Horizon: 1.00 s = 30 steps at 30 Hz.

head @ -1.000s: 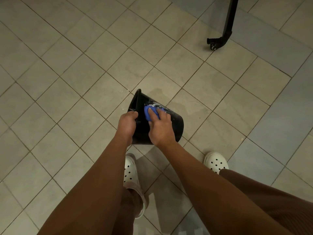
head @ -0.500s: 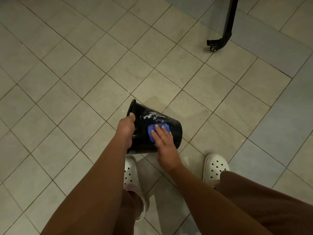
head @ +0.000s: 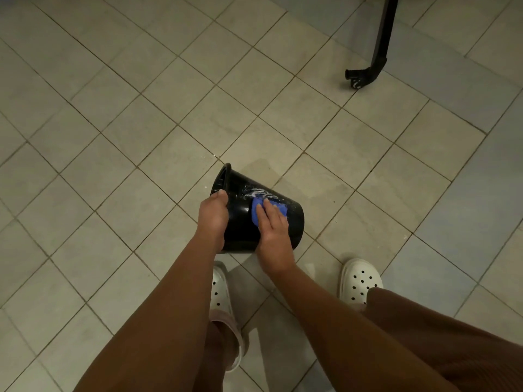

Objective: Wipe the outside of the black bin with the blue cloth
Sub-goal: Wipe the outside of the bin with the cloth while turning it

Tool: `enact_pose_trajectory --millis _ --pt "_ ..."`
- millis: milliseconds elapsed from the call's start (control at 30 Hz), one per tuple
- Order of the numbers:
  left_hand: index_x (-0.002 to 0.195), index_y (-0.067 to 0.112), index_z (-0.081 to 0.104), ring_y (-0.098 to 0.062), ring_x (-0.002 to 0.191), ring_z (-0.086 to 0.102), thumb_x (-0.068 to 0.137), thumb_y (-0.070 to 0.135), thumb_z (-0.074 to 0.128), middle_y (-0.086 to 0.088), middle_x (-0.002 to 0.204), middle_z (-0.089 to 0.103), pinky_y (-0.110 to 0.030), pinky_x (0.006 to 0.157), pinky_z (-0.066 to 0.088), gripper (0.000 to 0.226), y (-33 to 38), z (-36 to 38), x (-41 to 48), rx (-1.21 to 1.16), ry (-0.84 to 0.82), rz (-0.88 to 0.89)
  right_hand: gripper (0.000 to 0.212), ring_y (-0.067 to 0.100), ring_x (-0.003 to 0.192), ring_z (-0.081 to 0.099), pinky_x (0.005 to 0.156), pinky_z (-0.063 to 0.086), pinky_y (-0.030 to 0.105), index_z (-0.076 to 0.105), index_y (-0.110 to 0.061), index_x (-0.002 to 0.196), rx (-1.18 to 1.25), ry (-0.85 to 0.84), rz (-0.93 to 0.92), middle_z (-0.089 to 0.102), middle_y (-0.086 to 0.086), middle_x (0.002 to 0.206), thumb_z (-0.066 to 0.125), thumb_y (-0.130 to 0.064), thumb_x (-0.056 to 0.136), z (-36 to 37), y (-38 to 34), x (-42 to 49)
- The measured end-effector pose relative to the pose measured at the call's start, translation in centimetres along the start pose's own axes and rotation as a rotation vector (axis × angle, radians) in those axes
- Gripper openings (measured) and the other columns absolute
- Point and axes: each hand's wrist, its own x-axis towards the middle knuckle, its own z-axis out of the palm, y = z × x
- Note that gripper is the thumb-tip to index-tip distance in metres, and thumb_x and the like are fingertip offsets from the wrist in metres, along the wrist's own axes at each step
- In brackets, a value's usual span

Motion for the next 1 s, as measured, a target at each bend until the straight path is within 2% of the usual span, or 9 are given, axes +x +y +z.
enact_pose_trajectory --millis 167,267,367,500,633,733,800,900,1000 --pt "0.103 0.01 0.066 -0.028 0.087 0.064 0.105 0.027 0.039 -0.011 0.091 0.068 -0.032 0.066 0.05 0.032 -0.1 -0.3 0.3 -0.032 0.028 0.0 0.073 0.034 0.137 0.026 0.108 0.029 0.057 0.038 -0.006 0.139 0.012 -0.018 -0.129 0.035 0.015 0.147 0.062 0.012 0.073 1.2 -1.7 -1.5" --pt "0.097 0.013 0.066 -0.026 0.086 0.065 0.105 0.026 0.038 -0.011 0.094 0.069 -0.032 0.066 0.049 0.032 -0.1 -0.3 0.3 -0.035 0.008 0.022 0.071 0.032 0.142 0.015 0.114 0.016 0.053 0.031 -0.01 0.144 0.041 -0.067 -0.156 0.024 0.012 0.152 0.056 0.007 0.079 0.3 -2.5 1.1" --pt "0.11 0.012 0.066 -0.027 0.086 0.065 0.105 0.027 0.038 -0.012 0.096 0.068 -0.034 0.065 0.049 0.032 0.0 0.1 -0.3 -0.053 0.009 0.026 0.077 0.025 0.143 0.004 0.118 0.003 0.042 0.019 -0.017 0.148 0.013 -0.109 -0.039 0.011 0.006 0.156 0.054 0.003 0.082 -0.7 -1.7 2.7" --pt "0.116 0.013 0.063 -0.031 0.091 0.063 0.104 0.031 0.038 -0.014 0.101 0.065 -0.035 0.063 0.047 0.033 -0.2 -0.1 -0.3 -0.029 0.054 0.004 0.077 0.029 0.142 0.01 0.117 0.016 0.044 0.018 -0.015 0.148 0.005 -0.068 0.153 0.013 0.01 0.155 0.057 0.001 0.084 -0.5 -0.7 0.9" --pt "0.106 0.01 0.065 -0.032 0.093 0.064 0.104 0.029 0.037 -0.016 0.099 0.067 -0.039 0.073 0.051 0.033 0.0 -0.4 0.1 -0.015 0.074 0.022 0.075 0.038 0.135 0.029 0.109 0.029 0.052 0.034 -0.008 0.141 0.008 -0.041 -0.058 0.032 0.018 0.147 0.064 0.007 0.075 1.1 -2.0 -0.7" --pt "0.096 0.012 0.064 -0.03 0.085 0.063 0.104 0.026 0.038 -0.013 0.09 0.066 -0.037 0.071 0.052 0.031 0.1 -0.5 0.3 -0.014 0.082 0.039 0.074 0.032 0.142 0.012 0.117 0.011 0.046 0.025 -0.013 0.146 0.052 -0.123 -0.113 0.018 0.012 0.154 0.056 0.005 0.082 0.4 -1.8 1.1" --pt "0.094 0.013 0.063 -0.029 0.083 0.063 0.104 0.027 0.038 -0.012 0.089 0.065 -0.038 0.071 0.053 0.03 0.0 -0.4 0.3 -0.013 0.078 0.044 0.076 0.028 0.143 0.004 0.118 0.005 0.043 0.018 -0.017 0.148 0.061 -0.151 -0.043 0.009 0.008 0.156 0.055 0.003 0.084 0.1 -1.0 2.3" --pt "0.087 0.016 0.06 -0.029 0.086 0.061 0.104 0.029 0.038 -0.012 0.091 0.063 -0.043 0.081 0.052 0.031 -0.2 -0.4 0.1 -0.001 0.098 0.043 0.075 0.026 0.143 0.004 0.118 0.012 0.043 0.013 -0.018 0.149 0.012 -0.15 0.168 0.005 0.007 0.156 0.054 -0.004 0.088 -0.5 0.3 2.3" --pt "0.092 0.016 0.061 -0.033 0.096 0.061 0.103 0.031 0.037 -0.014 0.099 0.063 -0.047 0.087 0.051 0.03 -0.2 -0.6 0.1 0.006 0.115 0.025 0.077 0.026 0.144 0.0 0.118 0.011 0.043 0.008 -0.016 0.149 -0.015 -0.128 0.292 0.001 0.008 0.156 0.052 -0.002 0.088 -0.1 0.3 0.3"
